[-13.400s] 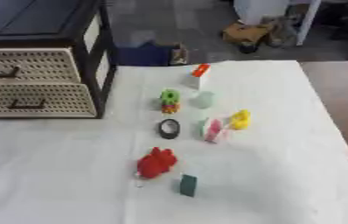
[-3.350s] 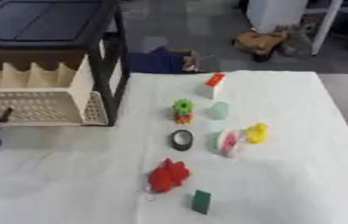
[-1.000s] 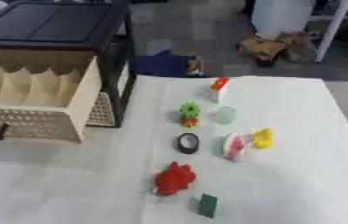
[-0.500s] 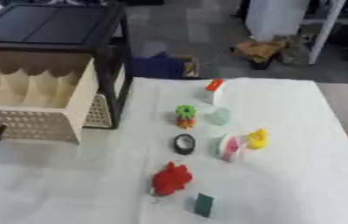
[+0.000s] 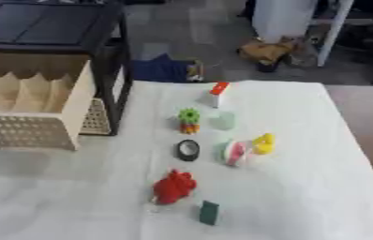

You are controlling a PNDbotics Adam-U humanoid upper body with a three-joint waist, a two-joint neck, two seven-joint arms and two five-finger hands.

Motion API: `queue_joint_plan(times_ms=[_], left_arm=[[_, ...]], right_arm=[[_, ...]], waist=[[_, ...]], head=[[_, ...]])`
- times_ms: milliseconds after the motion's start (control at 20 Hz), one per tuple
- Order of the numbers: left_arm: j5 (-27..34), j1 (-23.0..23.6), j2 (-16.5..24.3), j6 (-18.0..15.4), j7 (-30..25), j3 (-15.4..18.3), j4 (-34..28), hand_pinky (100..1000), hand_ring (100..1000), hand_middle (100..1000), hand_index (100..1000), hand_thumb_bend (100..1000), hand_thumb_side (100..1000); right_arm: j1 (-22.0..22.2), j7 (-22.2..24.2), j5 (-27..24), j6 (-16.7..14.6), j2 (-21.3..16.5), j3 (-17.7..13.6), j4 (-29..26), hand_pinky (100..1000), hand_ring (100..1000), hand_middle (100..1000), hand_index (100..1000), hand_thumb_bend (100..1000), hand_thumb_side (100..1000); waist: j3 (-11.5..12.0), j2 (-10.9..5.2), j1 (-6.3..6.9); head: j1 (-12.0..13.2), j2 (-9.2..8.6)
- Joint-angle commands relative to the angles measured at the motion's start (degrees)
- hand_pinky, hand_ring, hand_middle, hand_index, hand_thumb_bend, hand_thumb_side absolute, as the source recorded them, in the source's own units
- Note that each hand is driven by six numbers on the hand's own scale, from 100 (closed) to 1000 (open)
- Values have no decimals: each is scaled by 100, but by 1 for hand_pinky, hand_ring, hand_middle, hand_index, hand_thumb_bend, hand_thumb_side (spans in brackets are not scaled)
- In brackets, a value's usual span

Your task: Pick up objects from table and place into drawer.

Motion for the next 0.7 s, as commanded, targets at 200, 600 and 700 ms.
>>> queue_joint_plan(times_ms=[200,600,700], left_arm=[[1295,-89,-183,307,1479,326,-68,100,100,100,704,330,1000],[2117,-153,-852,373,4123,523,-68,100,100,100,691,415,1000],[2073,-138,-1063,317,4625,503,-68,100,100,100,720,396,1000]], right_arm=[[-51,-37,-56,42,-270,-53,-95,683,651,626,840,100,1000],[-103,-105,-106,243,-677,20,-95,688,660,638,838,100,1000],[-105,-113,-113,384,-830,44,-95,689,660,640,838,100,1000]], waist=[[9,-119,-5],[12,-135,-7],[17,-141,-9]], head=[[-112,48],[-214,106],[-223,117]])
